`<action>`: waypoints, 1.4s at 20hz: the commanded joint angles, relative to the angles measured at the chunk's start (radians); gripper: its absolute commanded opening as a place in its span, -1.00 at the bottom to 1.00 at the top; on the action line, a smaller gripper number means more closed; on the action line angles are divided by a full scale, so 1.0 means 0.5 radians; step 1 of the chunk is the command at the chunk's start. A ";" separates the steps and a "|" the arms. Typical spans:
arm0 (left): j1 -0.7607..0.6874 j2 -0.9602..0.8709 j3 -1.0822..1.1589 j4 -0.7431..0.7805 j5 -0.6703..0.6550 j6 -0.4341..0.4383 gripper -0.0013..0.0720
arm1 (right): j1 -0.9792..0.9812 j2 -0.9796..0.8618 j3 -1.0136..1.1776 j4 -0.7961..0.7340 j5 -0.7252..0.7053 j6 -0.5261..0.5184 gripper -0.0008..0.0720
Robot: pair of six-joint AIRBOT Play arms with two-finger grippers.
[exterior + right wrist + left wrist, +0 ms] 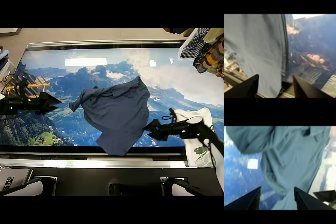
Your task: Fold the clothes and pants, and hang the long-sleeved shirts on hangers.
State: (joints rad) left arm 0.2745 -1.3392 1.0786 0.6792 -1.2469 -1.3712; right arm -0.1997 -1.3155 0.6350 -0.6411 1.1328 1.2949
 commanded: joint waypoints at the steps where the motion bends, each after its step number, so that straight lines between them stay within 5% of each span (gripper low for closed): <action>1: 0.005 0.053 -0.143 0.012 -0.028 0.000 0.32 | 0.239 0.030 -0.177 0.138 -0.327 -0.027 0.34; 4: 0.005 0.051 -0.162 0.012 -0.022 0.002 0.32 | 0.385 0.029 -0.177 0.137 -0.511 0.082 0.32; 8: -0.085 0.046 -0.242 0.012 0.146 0.005 0.32 | 0.433 0.030 -0.175 0.167 -0.591 0.097 -0.88; 17: -0.613 -0.330 -0.314 -0.192 0.688 0.002 0.31 | 0.433 0.226 -0.175 0.199 -0.573 0.239 -0.89; 28: -0.687 -0.501 -0.314 -0.245 0.953 0.006 0.24 | 0.433 0.571 -0.175 0.221 -0.572 0.379 -0.89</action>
State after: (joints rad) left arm -0.0551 -1.5803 0.9226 0.5480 -0.8268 -1.3693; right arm 0.0154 -1.0756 0.5472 -0.5335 0.8474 1.4609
